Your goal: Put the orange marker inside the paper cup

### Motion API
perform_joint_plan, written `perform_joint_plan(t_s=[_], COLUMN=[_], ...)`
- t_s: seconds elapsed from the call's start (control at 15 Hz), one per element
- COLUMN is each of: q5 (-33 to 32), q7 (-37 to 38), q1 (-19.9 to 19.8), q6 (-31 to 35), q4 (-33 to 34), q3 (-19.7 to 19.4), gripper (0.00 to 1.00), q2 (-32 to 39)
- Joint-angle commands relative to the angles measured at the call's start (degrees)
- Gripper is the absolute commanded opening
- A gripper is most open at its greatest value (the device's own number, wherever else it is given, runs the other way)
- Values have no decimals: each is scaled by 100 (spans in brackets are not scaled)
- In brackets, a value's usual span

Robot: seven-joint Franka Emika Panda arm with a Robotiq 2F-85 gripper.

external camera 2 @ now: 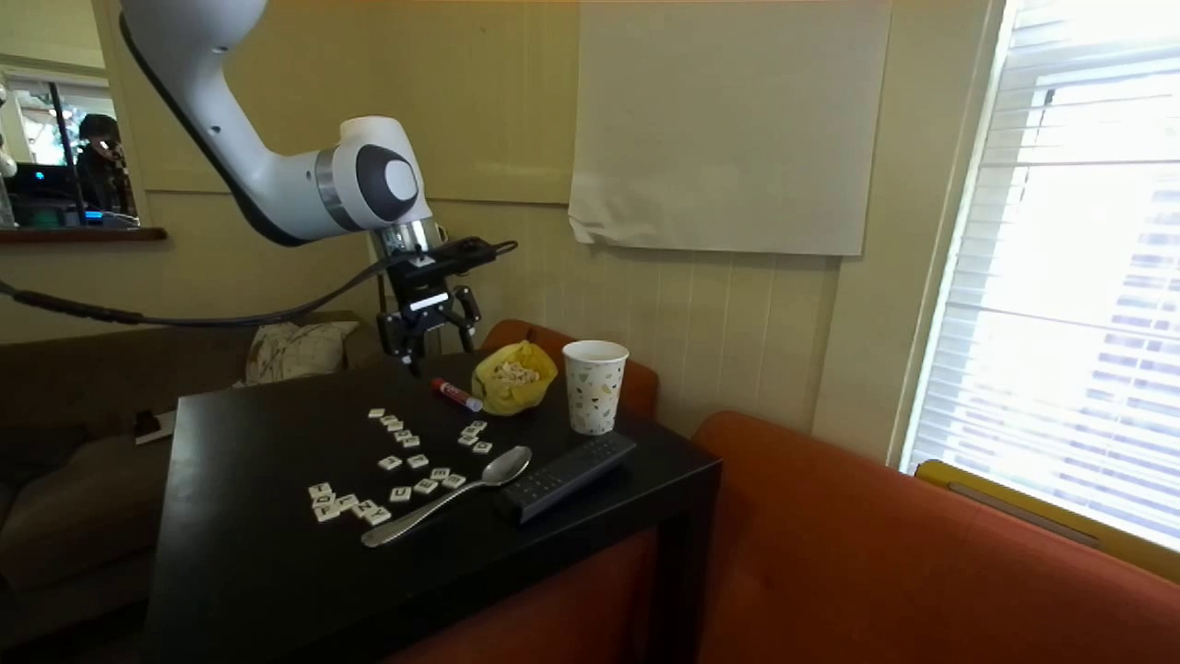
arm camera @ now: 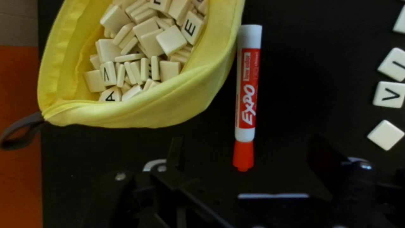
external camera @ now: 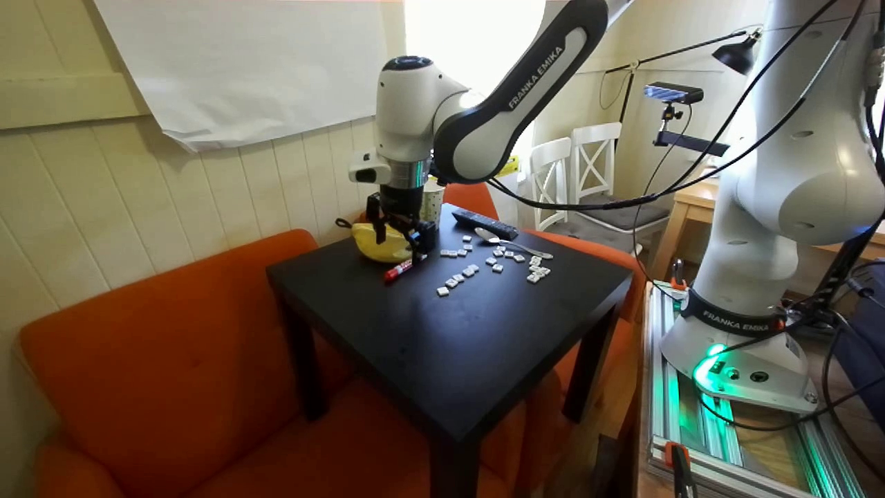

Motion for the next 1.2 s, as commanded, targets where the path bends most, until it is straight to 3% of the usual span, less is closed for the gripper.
perform_joint_plan(t_s=[0.0, 0.13, 0.27, 0.87, 1.0, 1.13], q5=[109, 135, 195, 267, 279, 340], q7=[101, 162, 174, 227, 289, 400], q1=[-53, -57, -76, -102, -100, -112], q6=[-199, -178, -137, -190, -239, -345], q4=[263, 310, 349, 549, 594, 670], q3=[121, 148, 182, 210, 204, 203], gripper=[100, 100, 74, 9, 3, 6], q2=[324, 432, 510, 631, 564, 459])
